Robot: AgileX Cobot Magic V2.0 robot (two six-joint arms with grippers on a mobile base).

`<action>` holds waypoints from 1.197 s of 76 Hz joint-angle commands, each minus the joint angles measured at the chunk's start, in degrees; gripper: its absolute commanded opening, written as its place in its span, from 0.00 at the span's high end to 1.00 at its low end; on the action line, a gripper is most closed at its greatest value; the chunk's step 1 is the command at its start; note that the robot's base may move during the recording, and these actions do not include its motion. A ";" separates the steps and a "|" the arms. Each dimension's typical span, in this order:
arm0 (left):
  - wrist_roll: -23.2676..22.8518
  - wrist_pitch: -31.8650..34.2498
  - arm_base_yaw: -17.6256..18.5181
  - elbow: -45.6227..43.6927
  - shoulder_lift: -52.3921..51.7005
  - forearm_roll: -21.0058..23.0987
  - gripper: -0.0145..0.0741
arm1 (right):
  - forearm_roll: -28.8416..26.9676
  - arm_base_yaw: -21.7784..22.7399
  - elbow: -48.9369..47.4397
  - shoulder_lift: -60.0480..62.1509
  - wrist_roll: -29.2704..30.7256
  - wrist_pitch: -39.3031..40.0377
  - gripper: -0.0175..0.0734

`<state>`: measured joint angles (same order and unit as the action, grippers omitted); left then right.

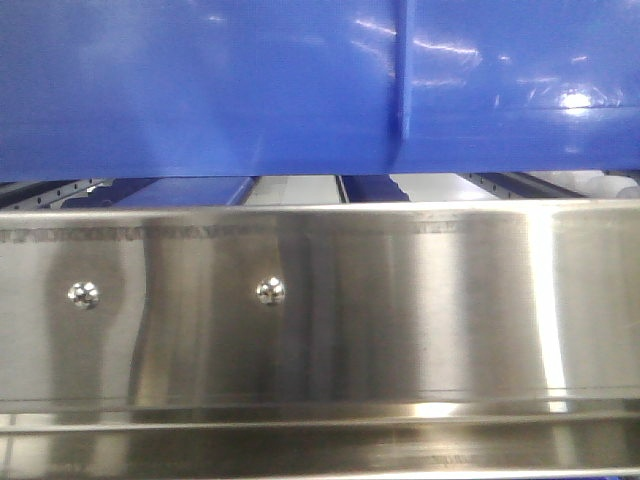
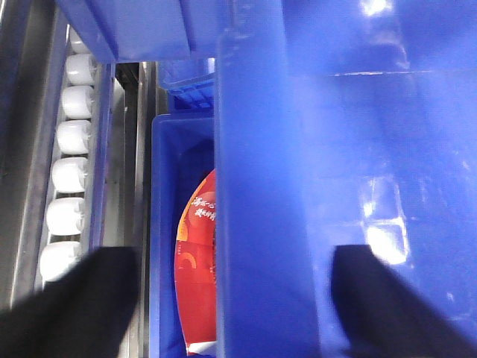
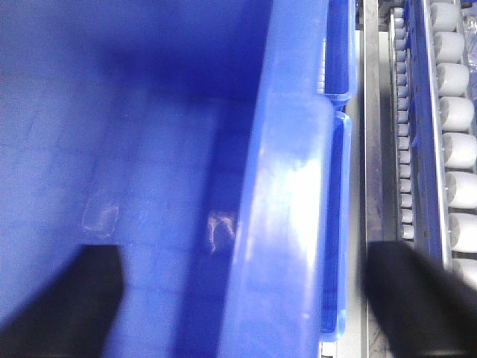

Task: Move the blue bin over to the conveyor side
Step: 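Close both grippers on opposite side walls of the blue bin, then lift the blue bin off the roller shelf with both grippers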

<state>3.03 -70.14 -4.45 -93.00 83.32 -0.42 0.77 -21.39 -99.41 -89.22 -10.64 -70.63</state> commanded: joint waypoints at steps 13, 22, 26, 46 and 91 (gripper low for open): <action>0.02 0.83 0.27 -0.41 -0.12 0.01 0.86 | 0.63 0.02 -0.44 0.34 0.61 0.67 0.94; 0.02 0.59 0.27 -0.41 -0.23 0.01 0.85 | 0.63 0.02 -0.44 0.55 0.61 0.67 0.88; 0.02 0.18 0.27 -0.41 -0.53 0.01 0.86 | 0.63 0.02 -0.44 0.83 0.61 0.67 0.89; 0.02 0.18 0.27 -0.41 -5.80 0.42 0.86 | 0.83 0.02 -0.54 5.26 1.45 0.67 0.90; -9.85 0.18 17.34 -2.78 -14.34 -3.00 0.86 | 4.19 0.02 -0.58 16.40 4.72 0.67 0.90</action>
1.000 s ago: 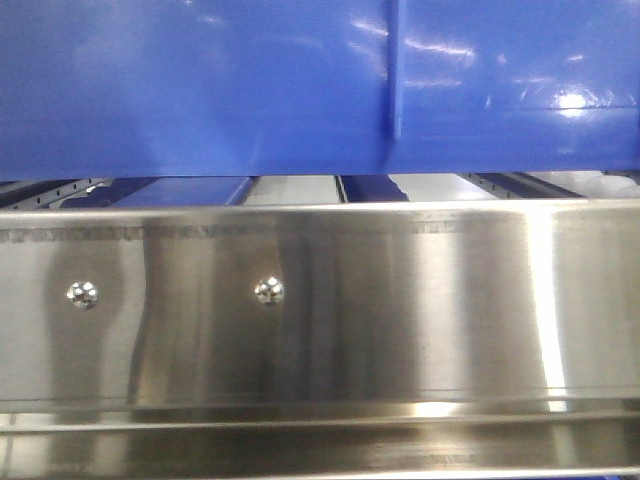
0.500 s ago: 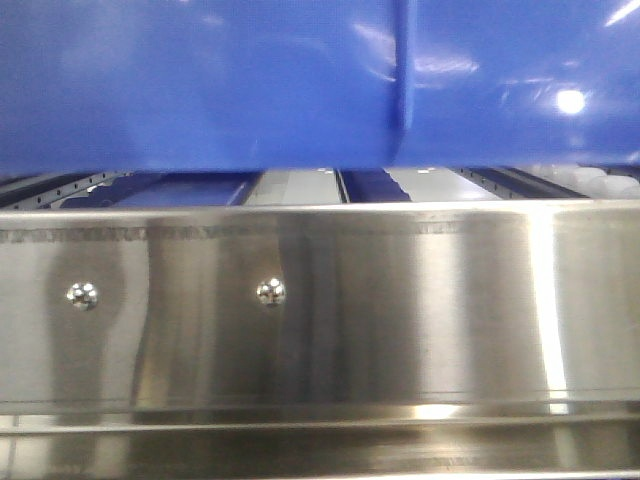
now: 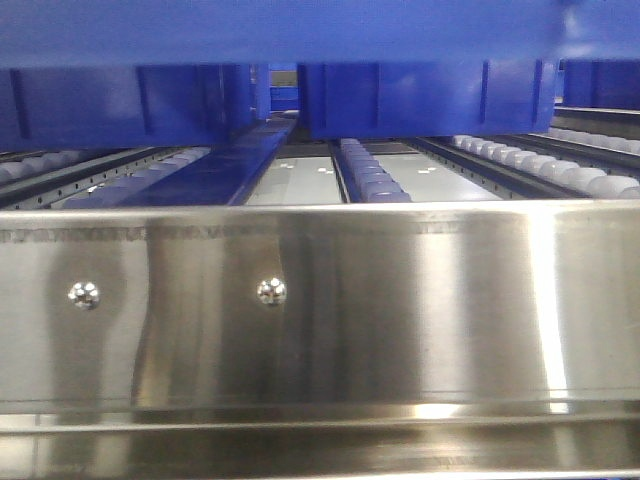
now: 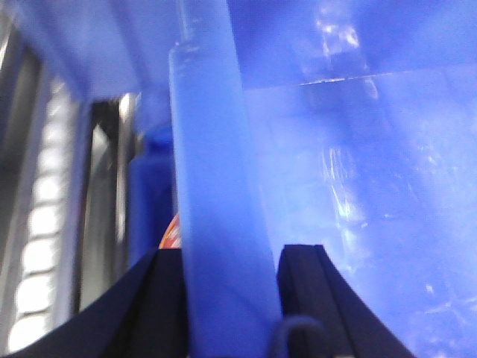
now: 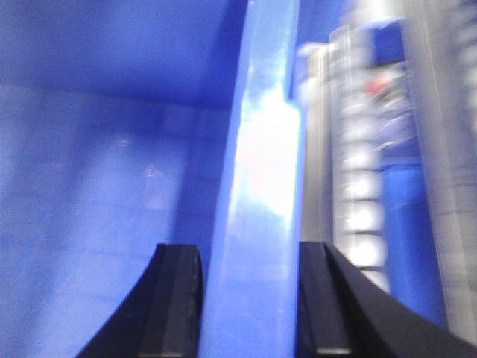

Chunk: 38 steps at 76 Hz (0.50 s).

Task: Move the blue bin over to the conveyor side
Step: 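Lift the blue bin off the roller shelf with both grippers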

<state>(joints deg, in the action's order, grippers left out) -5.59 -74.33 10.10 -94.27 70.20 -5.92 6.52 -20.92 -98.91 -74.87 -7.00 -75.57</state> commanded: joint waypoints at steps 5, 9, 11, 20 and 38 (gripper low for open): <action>-2.55 4.36 3.60 -1.40 -1.21 0.10 0.86 | -1.56 -0.45 -1.08 2.66 1.09 5.61 0.90; -2.55 4.36 3.75 -1.40 -1.21 -1.04 0.86 | -1.56 -0.45 -1.08 2.91 1.09 5.61 0.90; -2.55 4.36 3.75 -1.40 -1.21 -1.19 0.86 | -1.56 -0.45 -1.08 2.91 1.09 5.61 0.90; -2.55 4.36 3.75 -1.40 -1.21 -1.52 0.86 | -1.56 -0.45 -1.08 2.91 1.09 5.61 0.90; -2.55 4.36 3.75 -1.40 -1.21 -2.09 0.86 | -1.56 -0.45 -1.08 2.91 1.09 5.61 0.90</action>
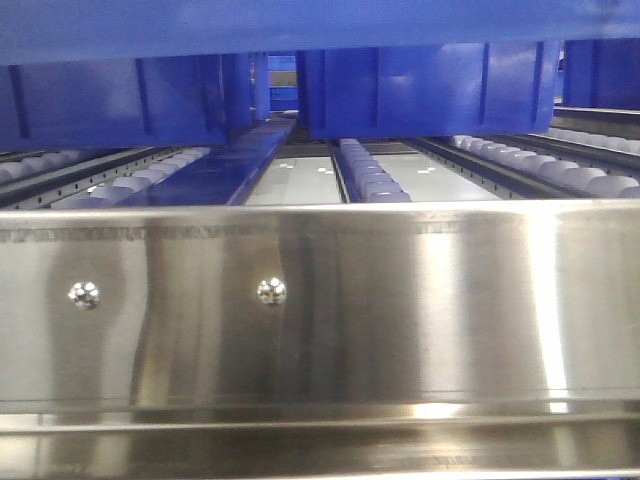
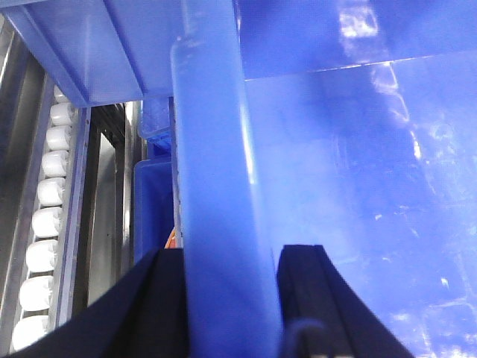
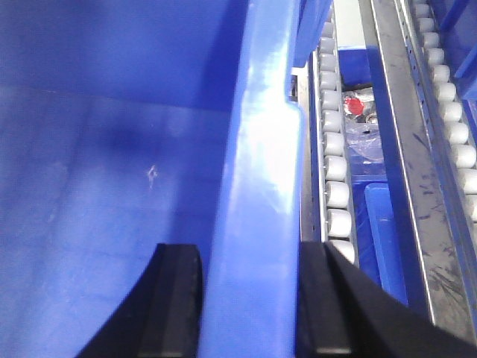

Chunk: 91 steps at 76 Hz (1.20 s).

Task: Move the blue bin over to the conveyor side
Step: 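Lift the blue bin off the roller shelf with both grippers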

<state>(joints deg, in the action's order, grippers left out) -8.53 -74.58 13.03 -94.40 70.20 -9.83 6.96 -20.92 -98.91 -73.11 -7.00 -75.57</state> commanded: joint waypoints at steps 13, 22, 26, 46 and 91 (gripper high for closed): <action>0.39 4.62 0.82 -1.27 -1.21 1.82 0.86 | -1.99 -0.45 -1.08 1.15 1.08 5.61 0.90; 0.39 4.62 0.82 -1.27 -1.21 1.70 0.86 | -1.99 -0.45 -1.08 1.15 1.08 5.61 0.90; 0.39 4.62 0.82 -1.27 -1.21 1.70 0.86 | -1.99 -0.45 -1.08 1.15 1.08 5.61 0.90; 0.39 4.62 0.82 -1.27 -1.21 1.70 0.86 | -1.99 -0.45 -1.08 1.15 1.08 5.61 0.90; 0.39 4.62 0.82 -1.27 -1.21 1.70 0.86 | -1.99 -0.45 -1.08 1.15 1.08 5.61 0.90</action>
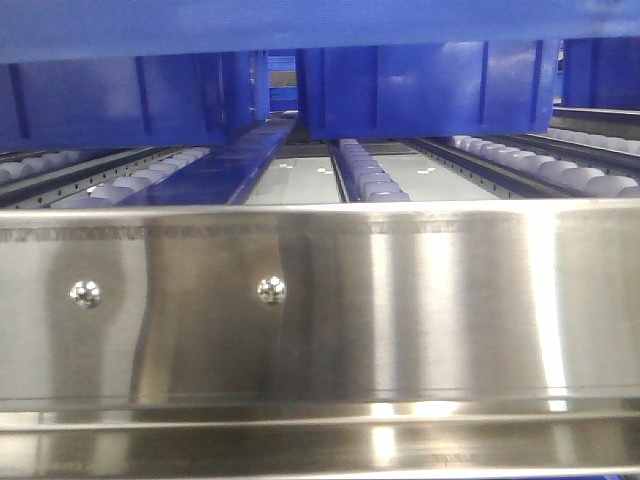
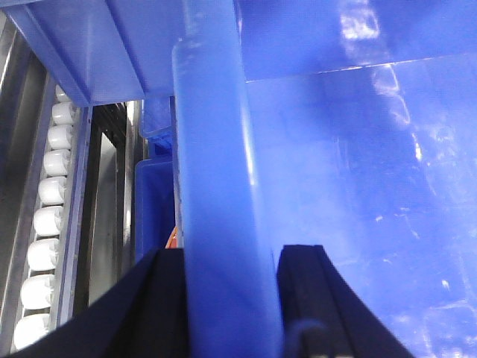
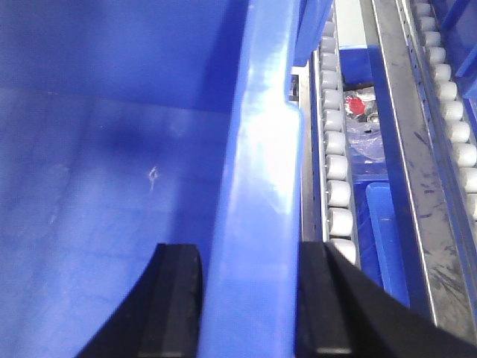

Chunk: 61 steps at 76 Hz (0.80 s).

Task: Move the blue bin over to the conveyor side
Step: 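Lift the blue bin off the roller shelf with both grippers, then pull the held bin back from the shelf and turn the base away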

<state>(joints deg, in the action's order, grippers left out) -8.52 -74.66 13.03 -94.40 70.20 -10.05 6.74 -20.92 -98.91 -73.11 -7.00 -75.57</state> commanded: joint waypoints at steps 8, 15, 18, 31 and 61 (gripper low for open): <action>0.39 4.70 0.82 -1.27 -1.21 1.92 0.86 | -1.78 -0.45 -1.08 1.15 1.08 5.61 0.90; 0.39 4.70 0.82 -1.27 -1.21 1.92 0.86 | -1.78 -0.45 -1.08 1.15 1.08 5.61 0.90; 0.39 4.70 0.82 -1.27 -1.21 1.92 0.86 | -1.78 -0.45 -1.08 1.15 1.08 5.61 0.90; 0.39 4.70 0.82 -1.27 -1.21 1.92 0.86 | -1.78 -0.45 -1.08 0.77 1.08 11.08 0.90; 0.39 4.70 0.82 -1.27 -1.21 1.92 0.86 | -1.78 -0.45 -1.08 0.02 1.08 25.34 0.90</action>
<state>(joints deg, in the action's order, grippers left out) -9.23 -74.66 13.03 -94.40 70.05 -11.54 7.14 -20.92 -98.91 -73.68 -6.53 -61.24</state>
